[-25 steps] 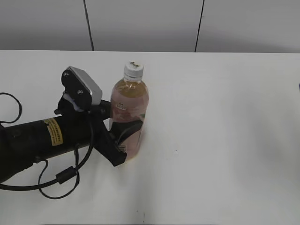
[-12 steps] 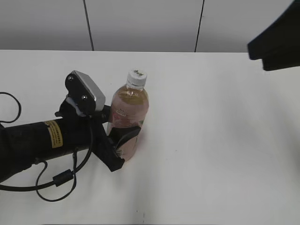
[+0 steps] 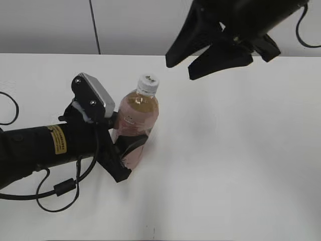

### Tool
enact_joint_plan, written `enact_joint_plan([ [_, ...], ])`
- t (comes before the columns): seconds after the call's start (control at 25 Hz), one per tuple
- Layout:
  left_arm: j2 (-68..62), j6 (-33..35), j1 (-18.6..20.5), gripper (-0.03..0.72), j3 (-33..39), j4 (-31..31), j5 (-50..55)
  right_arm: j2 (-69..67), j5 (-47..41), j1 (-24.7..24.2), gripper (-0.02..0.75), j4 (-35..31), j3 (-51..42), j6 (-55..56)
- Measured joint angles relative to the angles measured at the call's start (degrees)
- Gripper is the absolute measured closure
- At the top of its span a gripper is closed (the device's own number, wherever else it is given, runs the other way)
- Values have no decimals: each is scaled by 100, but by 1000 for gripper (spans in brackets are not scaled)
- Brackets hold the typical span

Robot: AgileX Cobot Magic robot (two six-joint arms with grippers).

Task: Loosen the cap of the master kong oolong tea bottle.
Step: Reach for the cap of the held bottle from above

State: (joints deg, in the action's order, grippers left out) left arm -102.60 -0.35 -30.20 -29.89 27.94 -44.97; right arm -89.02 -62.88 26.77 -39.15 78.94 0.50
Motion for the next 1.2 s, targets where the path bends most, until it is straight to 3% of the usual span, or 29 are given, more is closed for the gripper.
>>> enact_joint_plan([
  [0.16, 118, 35, 0, 325, -116, -6, 432, -430, -128, 29, 373, 0, 418, 516],
  [0.56, 131, 82, 0, 325, -147, -6, 518, -1136, -250, 29, 354, 10, 790, 1225],
  [0.8, 131, 90, 0, 325, -147, -6, 520, -1353, -172, 39, 283, -144, 836, 1319],
  [1.2, 132, 105, 0, 325, -151, -6, 525, -1660, -145, 98, 276, -202, 1267, 1614],
])
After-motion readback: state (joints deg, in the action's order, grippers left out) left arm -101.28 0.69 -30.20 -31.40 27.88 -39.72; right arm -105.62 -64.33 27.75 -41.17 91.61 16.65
